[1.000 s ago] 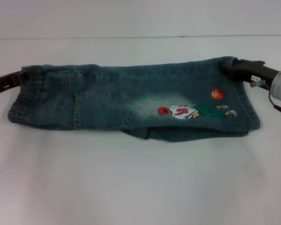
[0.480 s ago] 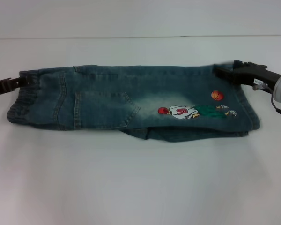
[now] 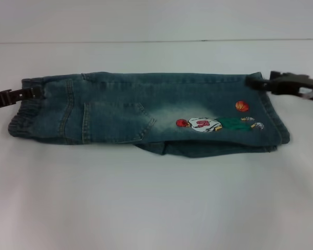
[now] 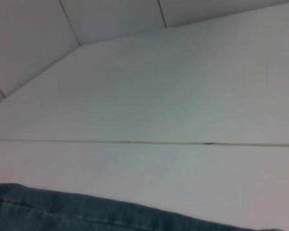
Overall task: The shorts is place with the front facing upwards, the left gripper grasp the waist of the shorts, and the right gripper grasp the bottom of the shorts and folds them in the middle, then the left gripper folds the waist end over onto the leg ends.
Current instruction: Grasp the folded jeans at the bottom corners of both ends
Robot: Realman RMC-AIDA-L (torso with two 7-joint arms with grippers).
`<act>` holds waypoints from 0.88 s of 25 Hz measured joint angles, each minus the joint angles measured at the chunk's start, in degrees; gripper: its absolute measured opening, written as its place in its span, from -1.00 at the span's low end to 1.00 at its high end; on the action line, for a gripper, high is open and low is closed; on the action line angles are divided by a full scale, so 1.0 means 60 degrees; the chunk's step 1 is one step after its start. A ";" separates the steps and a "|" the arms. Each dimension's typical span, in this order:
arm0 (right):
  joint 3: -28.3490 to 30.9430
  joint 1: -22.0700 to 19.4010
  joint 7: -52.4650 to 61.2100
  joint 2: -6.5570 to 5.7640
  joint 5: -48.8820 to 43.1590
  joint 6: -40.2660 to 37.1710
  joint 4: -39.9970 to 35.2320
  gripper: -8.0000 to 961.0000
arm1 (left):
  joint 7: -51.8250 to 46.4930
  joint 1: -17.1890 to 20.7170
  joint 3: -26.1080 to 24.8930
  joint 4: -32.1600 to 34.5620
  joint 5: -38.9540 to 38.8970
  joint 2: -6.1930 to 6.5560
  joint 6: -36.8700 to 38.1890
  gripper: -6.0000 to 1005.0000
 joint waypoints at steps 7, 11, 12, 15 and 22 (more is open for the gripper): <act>-0.0048 -0.0858 0.0033 -0.0081 -0.0037 -0.4027 -0.2067 0.98 | -0.0308 0.0215 -0.0028 0.0135 0.0000 0.0454 0.1531 0.88; -0.0209 -0.1014 -0.0138 -0.0086 -0.0583 -0.6057 -0.2769 0.97 | -0.0341 0.0352 -0.0001 0.0157 0.0007 0.0517 0.1789 0.87; -0.0217 -0.1023 -0.0182 -0.0073 -0.0736 -0.6342 -0.2810 0.97 | -0.0382 0.0383 0.0001 0.0169 0.0033 0.0522 0.1841 0.87; -0.0221 -0.1004 -0.0293 0.0037 -0.1208 -0.6759 -0.2817 0.97 | -0.0824 0.0450 0.0001 0.0203 0.0410 0.0556 0.1912 0.86; -0.0223 -0.0958 -0.0549 0.0266 -0.1360 -0.6341 -0.2627 0.97 | -0.2546 0.0385 -0.0035 0.0211 0.1160 0.0663 0.1841 0.85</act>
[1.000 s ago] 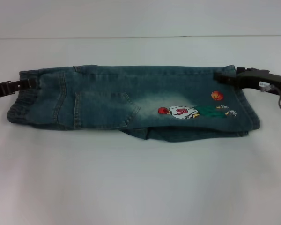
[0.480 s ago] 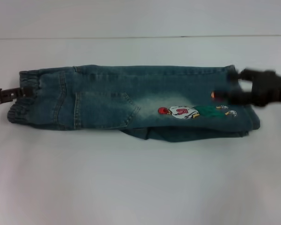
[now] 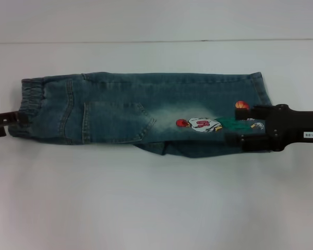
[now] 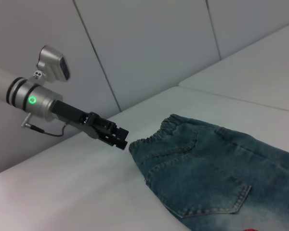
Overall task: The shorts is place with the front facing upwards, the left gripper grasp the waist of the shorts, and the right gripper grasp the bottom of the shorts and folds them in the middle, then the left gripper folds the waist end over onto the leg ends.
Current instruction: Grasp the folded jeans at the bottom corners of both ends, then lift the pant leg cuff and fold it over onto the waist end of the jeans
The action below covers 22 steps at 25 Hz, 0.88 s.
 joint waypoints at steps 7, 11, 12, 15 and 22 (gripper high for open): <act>-0.0004 0.0046 -0.0146 0.0069 -0.0011 0.0223 0.0109 0.97 | -0.0866 -0.0084 0.0032 -0.0179 0.0443 -0.0045 -0.0690 0.84; -0.0004 0.0047 -0.0148 0.0070 -0.0022 0.0312 0.0169 0.97 | -0.0960 -0.0204 0.0031 -0.0538 0.0549 -0.0058 -0.0989 0.83; -0.0004 0.0045 -0.0148 0.0071 -0.0023 0.0342 0.0172 0.97 | -0.0961 -0.0255 0.0031 -0.0585 0.0552 -0.0069 -0.1026 0.83; -0.0004 0.0032 -0.0157 0.0070 -0.0028 0.0416 0.0259 0.97 | -0.0928 -0.0357 0.0031 -0.0653 0.0550 -0.0165 -0.1164 0.82; -0.0004 0.0021 -0.0180 0.0082 -0.0032 0.0549 0.0428 0.97 | -0.0767 -0.0533 0.0086 -0.0753 0.0534 -0.0387 -0.1636 0.66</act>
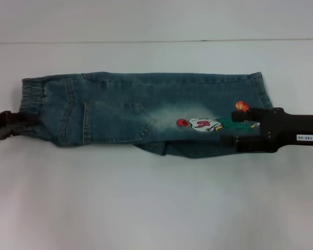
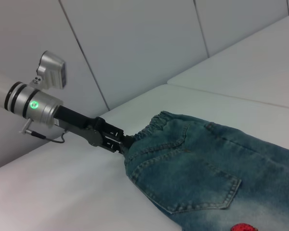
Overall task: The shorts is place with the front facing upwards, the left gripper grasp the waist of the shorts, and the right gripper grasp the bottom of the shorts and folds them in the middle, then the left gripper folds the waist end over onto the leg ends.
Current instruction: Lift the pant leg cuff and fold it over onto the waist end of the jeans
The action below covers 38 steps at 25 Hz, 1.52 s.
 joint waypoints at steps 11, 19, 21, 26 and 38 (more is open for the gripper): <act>0.0007 -0.0062 -0.0215 0.0003 0.0002 0.0067 0.0135 0.97 | 0.0042 -0.0014 0.0059 -0.0014 -0.0022 -0.0004 0.0133 -0.42; 0.0068 -0.0037 -0.0272 0.0005 0.0026 0.0234 0.0262 0.97 | 0.0385 0.0010 -0.0003 0.0036 -0.0341 -0.0007 0.0629 -0.74; 0.0078 -0.0046 -0.0320 0.0029 0.0054 0.0380 0.0315 0.97 | 0.0534 0.0070 -0.0015 0.0083 -0.0708 0.0023 0.0859 -0.75; 0.0148 0.0030 -0.0511 0.0123 0.0210 0.0961 0.0728 0.85 | 0.0837 0.0144 -0.0022 0.0418 -0.1585 0.0090 0.1757 -0.79; 0.0180 0.0497 -0.4653 0.0382 0.6856 0.3786 0.5174 -0.02 | 0.0918 -0.0402 -0.0026 0.1010 -0.3346 0.0097 0.3288 -0.81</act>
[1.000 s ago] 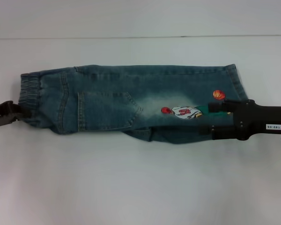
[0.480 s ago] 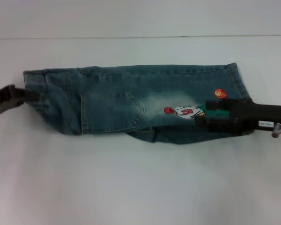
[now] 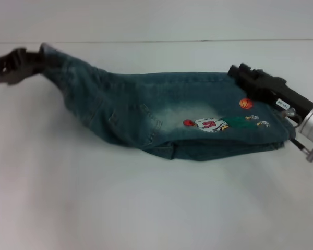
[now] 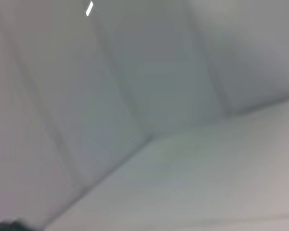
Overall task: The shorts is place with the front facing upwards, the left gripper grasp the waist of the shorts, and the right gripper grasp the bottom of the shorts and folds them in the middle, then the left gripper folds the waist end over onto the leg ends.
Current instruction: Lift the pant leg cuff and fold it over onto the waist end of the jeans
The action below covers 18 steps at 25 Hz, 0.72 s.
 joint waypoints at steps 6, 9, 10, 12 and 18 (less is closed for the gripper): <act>0.0228 0.0964 -0.2401 0.0101 0.1328 0.0559 0.1823 -0.36 | 0.0032 -0.0534 0.0043 -0.0030 -0.1021 -0.0107 0.0467 -0.81; 0.0297 0.1696 -0.3065 0.0133 0.1303 0.1230 0.2489 -0.50 | 0.0030 -0.0830 0.0057 -0.0044 -0.1354 -0.0207 0.0606 -0.81; 0.0279 0.1935 -0.3240 0.0150 0.1285 0.1428 0.2702 -0.55 | 0.0026 -0.0928 0.0065 -0.0047 -0.1444 -0.0251 0.0643 -0.81; 0.0307 0.2501 -0.3544 0.0189 0.1055 0.1881 0.3186 -0.64 | 0.0024 -0.1084 0.0071 -0.0052 -0.1694 -0.0320 0.0753 -0.81; 0.1729 0.3796 -0.3403 0.0219 -0.1216 0.2639 0.4592 -0.99 | 0.0034 -0.1354 0.0084 -0.0059 -0.2115 -0.0432 0.0945 -0.81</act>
